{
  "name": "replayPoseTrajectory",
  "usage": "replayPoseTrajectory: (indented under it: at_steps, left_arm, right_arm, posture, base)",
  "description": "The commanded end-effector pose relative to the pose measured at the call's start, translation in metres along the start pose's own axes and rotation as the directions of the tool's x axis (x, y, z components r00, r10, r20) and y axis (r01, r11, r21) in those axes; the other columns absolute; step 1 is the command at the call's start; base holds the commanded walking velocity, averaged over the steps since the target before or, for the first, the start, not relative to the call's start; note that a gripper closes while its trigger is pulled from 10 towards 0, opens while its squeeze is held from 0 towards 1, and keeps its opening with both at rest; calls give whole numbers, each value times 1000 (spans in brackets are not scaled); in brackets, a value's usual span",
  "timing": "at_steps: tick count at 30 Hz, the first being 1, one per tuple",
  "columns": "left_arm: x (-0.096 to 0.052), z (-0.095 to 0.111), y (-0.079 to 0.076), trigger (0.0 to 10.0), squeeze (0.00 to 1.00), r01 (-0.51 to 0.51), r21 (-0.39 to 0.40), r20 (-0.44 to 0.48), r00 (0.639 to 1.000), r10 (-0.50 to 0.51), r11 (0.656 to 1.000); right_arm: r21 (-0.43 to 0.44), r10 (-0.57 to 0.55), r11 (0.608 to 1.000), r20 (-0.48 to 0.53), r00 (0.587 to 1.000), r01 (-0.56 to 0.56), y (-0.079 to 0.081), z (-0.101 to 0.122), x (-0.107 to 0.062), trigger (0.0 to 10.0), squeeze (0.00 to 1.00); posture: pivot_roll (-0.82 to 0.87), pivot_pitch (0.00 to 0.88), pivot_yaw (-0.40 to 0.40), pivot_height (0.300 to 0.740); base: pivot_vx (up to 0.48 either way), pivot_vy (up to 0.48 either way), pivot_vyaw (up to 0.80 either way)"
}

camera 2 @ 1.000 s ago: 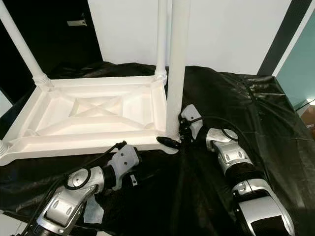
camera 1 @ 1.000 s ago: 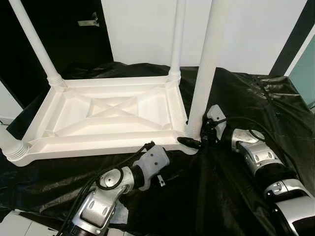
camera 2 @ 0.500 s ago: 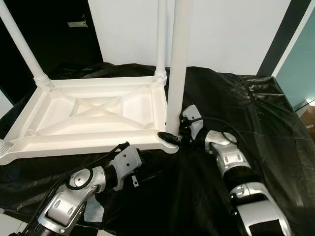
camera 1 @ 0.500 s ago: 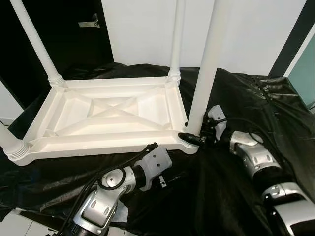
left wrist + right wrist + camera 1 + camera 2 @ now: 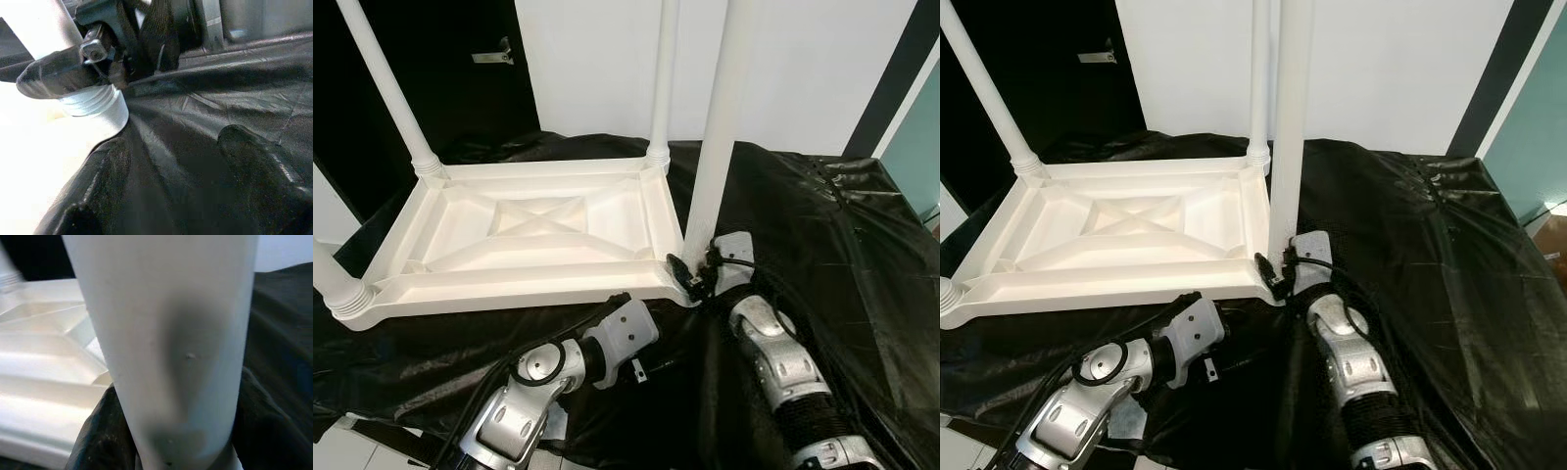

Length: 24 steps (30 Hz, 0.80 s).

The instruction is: Building children table

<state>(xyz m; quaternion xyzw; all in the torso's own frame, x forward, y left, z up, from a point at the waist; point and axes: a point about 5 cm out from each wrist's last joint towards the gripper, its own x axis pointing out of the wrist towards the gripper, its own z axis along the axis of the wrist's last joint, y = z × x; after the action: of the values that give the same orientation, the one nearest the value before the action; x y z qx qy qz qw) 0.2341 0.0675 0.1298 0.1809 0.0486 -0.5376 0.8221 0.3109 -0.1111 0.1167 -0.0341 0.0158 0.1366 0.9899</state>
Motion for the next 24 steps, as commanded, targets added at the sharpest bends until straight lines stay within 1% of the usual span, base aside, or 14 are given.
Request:
replayPoseTrajectory:
  at_steps: [1,2,3,4,5,7,13,14,15,16,22,23,24]
  left_arm:
    - [0,-1,-2,10000,0,7,-5,-10,1000,-7,1000]
    - [0,0,-2,10000,0,9,-5,-10,1000,-9,1000]
    - [0,0,-2,10000,0,9,-5,-10,1000,-9,1000]
    - [0,0,-3,10000,0,12,-8,-10,1000,-12,1000]
    - [0,0,-3,10000,0,12,-8,-10,1000,-12,1000]
    - [-1,0,-3,10000,0,16,-8,-11,1000,-16,1000]
    - [-1,0,-3,10000,0,17,-7,-10,1000,-17,1000]
    - [0,1,-2,10000,0,14,-8,-10,1000,-14,1000]
    - [0,1,-2,10000,0,14,-8,-10,1000,-14,1000]
    - [1,2,-2,10000,0,6,-9,-10,1000,-6,1000]
    - [2,3,-2,10000,0,-1,-11,-8,1000,1,1000]
    - [2,3,-1,10000,0,-5,-12,-9,1000,5,1000]
    - [1,3,-1,10000,0,-9,-13,-9,1000,9,1000]
  right_arm:
    - [-17,-190,982,-135,972,189,-7,-24,-10,10000,0]
    - [-9,-229,973,-140,963,230,-6,-23,-12,10000,0]
    - [-9,-229,973,-140,963,230,-6,-23,-12,10000,0]
    - [13,-232,972,-133,964,235,0,-19,-13,10000,0]
    - [13,-232,972,-133,964,235,0,-19,-13,10000,0]
    - [26,-213,976,-114,970,217,6,-15,-13,10000,0]
    - [25,-208,977,-89,974,211,8,-9,-13,10000,0]
    - [19,-201,979,-63,977,203,8,-5,-13,10000,180]
    - [19,-201,979,-63,977,203,8,-5,-13,10000,180]
    - [24,-177,984,-11,984,177,5,3,-14,10000,1000]
    - [24,-142,990,32,989,142,0,9,-18,10000,1000]
    - [20,-123,992,47,991,123,-4,11,-21,10000,1000]
    - [10,-80,997,57,995,79,-8,12,-24,10000,1000]
  posture:
    - [-30,0,-23,740]
    - [-30,0,-23,740]
    - [-30,0,-23,740]
    - [-36,0,-17,740]
    - [-36,0,-17,740]
    - [-36,0,-15,740]
    - [-37,0,-14,740]
    - [-37,0,-15,740]
    - [-37,0,-15,740]
    - [-35,0,-15,740]
    - [-32,0,-20,740]
    - [-32,0,-21,740]
    - [-31,0,-24,740]
  base:
    - [0,0,0]
    - [0,0,0]
    - [0,0,0]
    - [0,0,0]
    - [0,0,0]
    - [0,0,0]
    - [0,0,0]
    - [0,0,0]
    - [0,0,0]
    - [0,0,0]
    - [0,0,0]
    - [0,0,0]
    - [0,0,0]
